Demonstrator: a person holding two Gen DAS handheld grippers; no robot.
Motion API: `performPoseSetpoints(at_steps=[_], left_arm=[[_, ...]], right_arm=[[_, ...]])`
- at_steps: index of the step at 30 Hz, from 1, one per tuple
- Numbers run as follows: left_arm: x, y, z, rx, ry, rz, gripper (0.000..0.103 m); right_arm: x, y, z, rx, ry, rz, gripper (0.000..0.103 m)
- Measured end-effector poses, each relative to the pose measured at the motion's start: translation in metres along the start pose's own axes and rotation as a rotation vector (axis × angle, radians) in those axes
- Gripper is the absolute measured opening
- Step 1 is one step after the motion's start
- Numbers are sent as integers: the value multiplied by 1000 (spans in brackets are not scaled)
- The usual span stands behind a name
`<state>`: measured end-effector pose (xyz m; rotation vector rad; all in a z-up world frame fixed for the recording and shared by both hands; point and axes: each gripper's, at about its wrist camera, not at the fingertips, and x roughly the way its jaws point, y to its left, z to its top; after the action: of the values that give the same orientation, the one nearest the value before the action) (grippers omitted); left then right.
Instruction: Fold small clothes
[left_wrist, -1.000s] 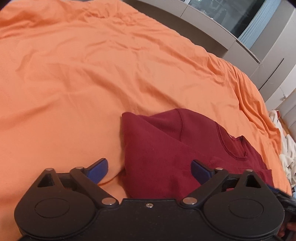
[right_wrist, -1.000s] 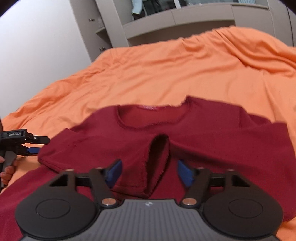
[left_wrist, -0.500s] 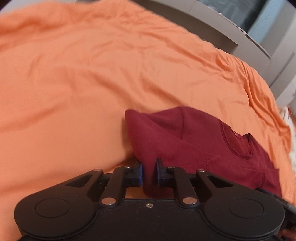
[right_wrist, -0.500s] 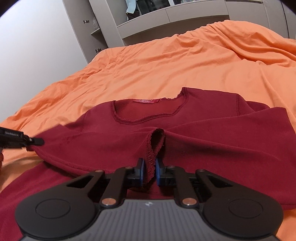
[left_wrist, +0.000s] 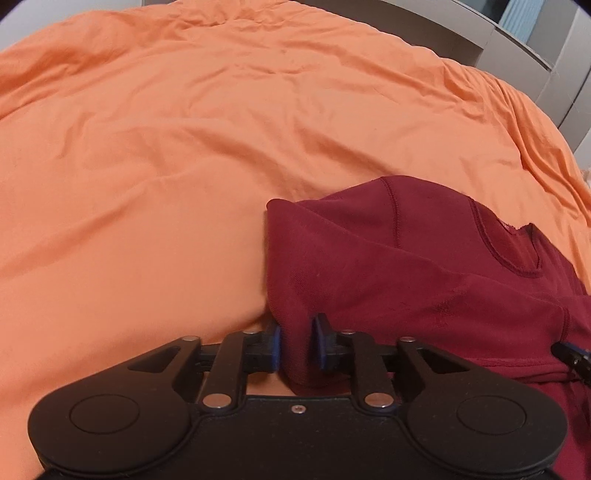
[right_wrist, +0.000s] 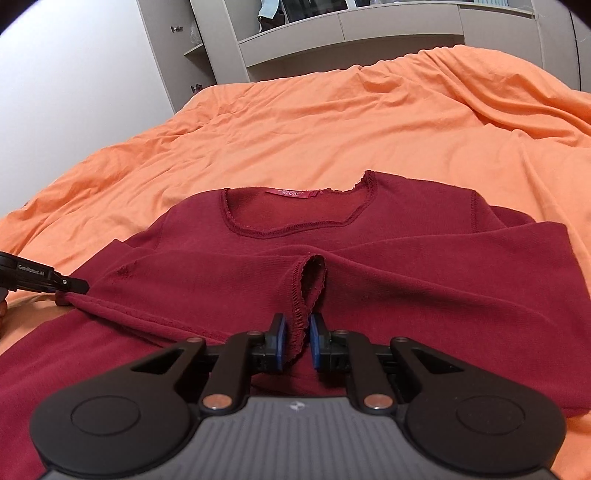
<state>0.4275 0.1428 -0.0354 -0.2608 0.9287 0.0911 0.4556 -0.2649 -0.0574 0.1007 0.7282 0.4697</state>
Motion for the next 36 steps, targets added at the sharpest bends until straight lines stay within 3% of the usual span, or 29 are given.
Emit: performPoseSetpoints(at_steps=[2,5,9,11,14,15,17,22,30,36], left_arm=[[-3,0,-1,1,-2,-10,31],[-9,8,-4,-44,5,-47,53],[-27,16,-10,-81,-24,-69,70],[-38,16,-15,-69,-47,-55,81],[-56,9,-24,-22,-89,-48,88],[-61,6,-27,-4,-108,-47,95],[-72,0,-33,29,-152,-47,101],[-100,-19,-57,117,-242,-49,102],[-152,-67,-134,303,-377,-116,102],[-175,-85,-186,357,-356,-206,102]], right_arm=[[-4,1,-1,-7,0,-7,25],[-13,3,-2,-17,-5,-20,47],[-31,8,-6,-45,-13,-38,74],[-41,11,-9,-64,-18,-39,82],[-61,19,-17,-98,-35,-40,95],[-68,22,-19,-112,-43,-40,99],[-84,31,-23,-149,-65,-44,103],[-124,49,-41,-210,-121,-68,103],[-196,88,-101,-294,-180,-139,103],[-251,120,-139,-422,-170,-201,103]])
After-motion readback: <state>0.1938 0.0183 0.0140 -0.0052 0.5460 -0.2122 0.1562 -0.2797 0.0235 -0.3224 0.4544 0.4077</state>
